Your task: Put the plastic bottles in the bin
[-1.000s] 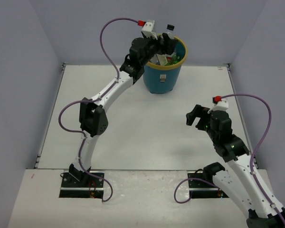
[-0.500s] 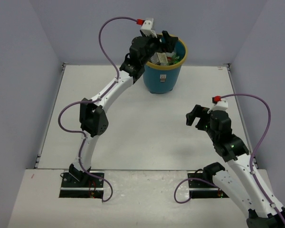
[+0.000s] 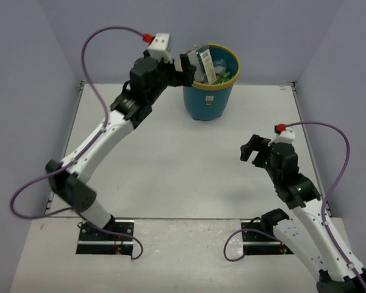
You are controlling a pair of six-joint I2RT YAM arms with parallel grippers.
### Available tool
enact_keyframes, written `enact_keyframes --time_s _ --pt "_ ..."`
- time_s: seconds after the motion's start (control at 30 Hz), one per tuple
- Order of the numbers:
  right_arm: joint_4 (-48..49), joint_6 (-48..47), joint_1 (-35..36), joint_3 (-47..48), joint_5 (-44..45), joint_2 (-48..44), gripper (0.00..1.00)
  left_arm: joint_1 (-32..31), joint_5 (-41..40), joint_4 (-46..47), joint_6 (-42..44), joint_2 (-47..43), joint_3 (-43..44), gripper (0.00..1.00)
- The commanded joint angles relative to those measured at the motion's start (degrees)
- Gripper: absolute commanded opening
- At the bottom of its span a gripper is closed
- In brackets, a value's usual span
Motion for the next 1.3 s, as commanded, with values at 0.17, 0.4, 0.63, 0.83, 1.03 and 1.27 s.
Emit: enact_keyframes --time_s 0.17,0.4,0.63,0.83,1.03,1.27 --pt "0.77 2.66 -0.05 -1.86 2.77 -1.07 0.99 -0.02 -15.67 -6.5 -4.11 -36.88 -44.33 1.0" --pt "1.01 6.15 -0.05 -5.04 4.52 -6.16 0.99 -0.02 -25.81 -18.61 -17.38 -52.26 -61.35 1.0" --pt "2.91 5.26 -0.05 -8.62 6.59 -8.2 0.99 -0.07 -25.2 -16.93 -17.83 -60.44 -63.92 1.0" --pt "2.88 6.62 -0.05 -8.54 6.74 -8.12 0.99 -0.1 -25.3 -18.32 -18.39 -58.0 -63.46 1.0" --pt "4.18 6.62 -0.05 -8.61 5.62 -9.84 0.99 -0.02 -25.74 -18.74 -18.59 -56.3 -62.95 1.0" --pt "5.74 6.34 -0.05 -10.31 5.46 -13.73 0.99 -0.1 -25.99 -18.61 -18.66 -56.66 -63.37 1.0"
